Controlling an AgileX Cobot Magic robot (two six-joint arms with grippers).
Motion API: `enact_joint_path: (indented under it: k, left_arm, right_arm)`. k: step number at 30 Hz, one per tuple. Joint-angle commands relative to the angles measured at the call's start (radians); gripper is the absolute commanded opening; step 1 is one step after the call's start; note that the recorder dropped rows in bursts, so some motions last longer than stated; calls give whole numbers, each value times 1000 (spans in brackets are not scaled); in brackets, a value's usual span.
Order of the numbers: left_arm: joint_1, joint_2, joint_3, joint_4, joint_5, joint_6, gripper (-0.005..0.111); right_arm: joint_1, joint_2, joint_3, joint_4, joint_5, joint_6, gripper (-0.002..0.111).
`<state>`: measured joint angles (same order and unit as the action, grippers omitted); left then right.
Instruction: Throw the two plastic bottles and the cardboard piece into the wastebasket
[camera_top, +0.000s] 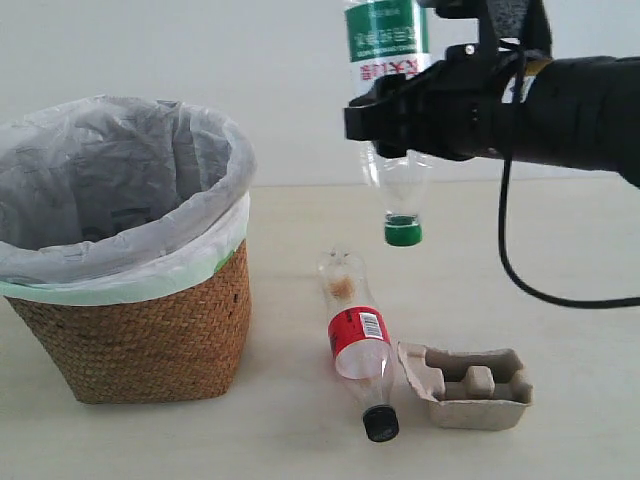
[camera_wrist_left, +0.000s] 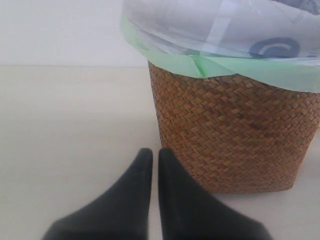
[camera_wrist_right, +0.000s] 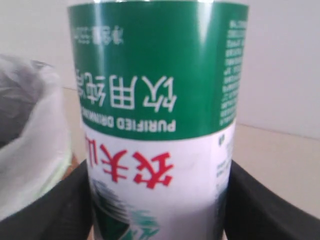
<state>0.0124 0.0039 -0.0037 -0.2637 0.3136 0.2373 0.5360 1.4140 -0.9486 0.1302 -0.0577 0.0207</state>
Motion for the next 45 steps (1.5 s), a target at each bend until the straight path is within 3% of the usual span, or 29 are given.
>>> enact_joint_path:
  k: [1,6,9,18,40,45]
  left_arm:
    - [4,-4,4,-1,0,3,4]
    - [4,-4,4,-1,0,3,4]
    - [4,-4,4,-1,0,3,4]
    - [4,-4,4,-1,0,3,4]
    - [4,-4,4,-1,0,3,4]
    - [4,-4,4,-1,0,3,4]
  right_arm:
    - [-145,-8,-5,86,103,5,0]
    - [-300,-8,30,90,153,22,0]
    - [-342,-8,41,80,159,18,0]
    - [-356,-8,41,40,161,6,0]
    - [-557,-6,41,-92,293,18,0]
    - [-488,15,24,-57,269,22,0]
